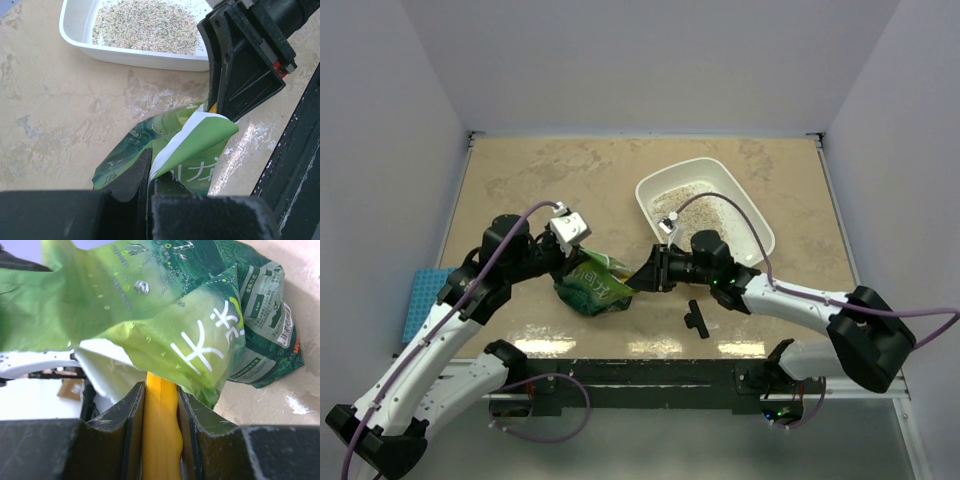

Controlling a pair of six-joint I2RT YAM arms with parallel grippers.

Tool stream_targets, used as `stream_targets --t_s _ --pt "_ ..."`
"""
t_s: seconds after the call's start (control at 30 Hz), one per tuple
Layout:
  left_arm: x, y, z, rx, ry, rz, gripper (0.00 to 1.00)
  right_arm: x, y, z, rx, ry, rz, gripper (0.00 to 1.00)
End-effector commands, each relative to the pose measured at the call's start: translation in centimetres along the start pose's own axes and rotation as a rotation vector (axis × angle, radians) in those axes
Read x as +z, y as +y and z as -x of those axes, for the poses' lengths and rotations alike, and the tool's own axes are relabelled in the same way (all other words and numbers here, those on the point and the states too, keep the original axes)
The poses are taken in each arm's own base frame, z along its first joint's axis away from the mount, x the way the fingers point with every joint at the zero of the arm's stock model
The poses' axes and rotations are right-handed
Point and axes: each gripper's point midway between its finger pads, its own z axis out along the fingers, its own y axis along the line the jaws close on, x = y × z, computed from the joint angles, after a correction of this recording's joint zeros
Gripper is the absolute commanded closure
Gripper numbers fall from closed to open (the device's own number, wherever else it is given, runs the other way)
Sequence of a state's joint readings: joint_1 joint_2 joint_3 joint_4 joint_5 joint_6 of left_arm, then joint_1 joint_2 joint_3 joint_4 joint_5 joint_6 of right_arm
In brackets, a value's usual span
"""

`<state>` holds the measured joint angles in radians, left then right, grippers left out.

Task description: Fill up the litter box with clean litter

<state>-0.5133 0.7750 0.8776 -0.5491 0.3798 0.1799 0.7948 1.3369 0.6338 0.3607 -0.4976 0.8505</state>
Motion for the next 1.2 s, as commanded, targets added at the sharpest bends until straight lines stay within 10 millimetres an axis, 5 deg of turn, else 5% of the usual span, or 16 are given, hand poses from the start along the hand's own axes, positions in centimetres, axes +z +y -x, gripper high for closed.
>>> stream_targets --t_s 0.0,0.63,1.17 --pt "-2.2 1.6 4.7 0.066 -0.122 0.096 1.00 -1.5 0.0 -1.4 0.056 -0.017 0.063 1.00" --pt "-5.0 0.1 5.3 0.255 -0.252 0.093 1.00 -7.9 3.5 -0.9 0.081 -0.129 0.124 1.00" --pt "-3.1 -1.4 3.1 0.235 -0.256 -0.007 1.00 -9.9 6.0 0.1 0.115 -0.145 0.108 1.00"
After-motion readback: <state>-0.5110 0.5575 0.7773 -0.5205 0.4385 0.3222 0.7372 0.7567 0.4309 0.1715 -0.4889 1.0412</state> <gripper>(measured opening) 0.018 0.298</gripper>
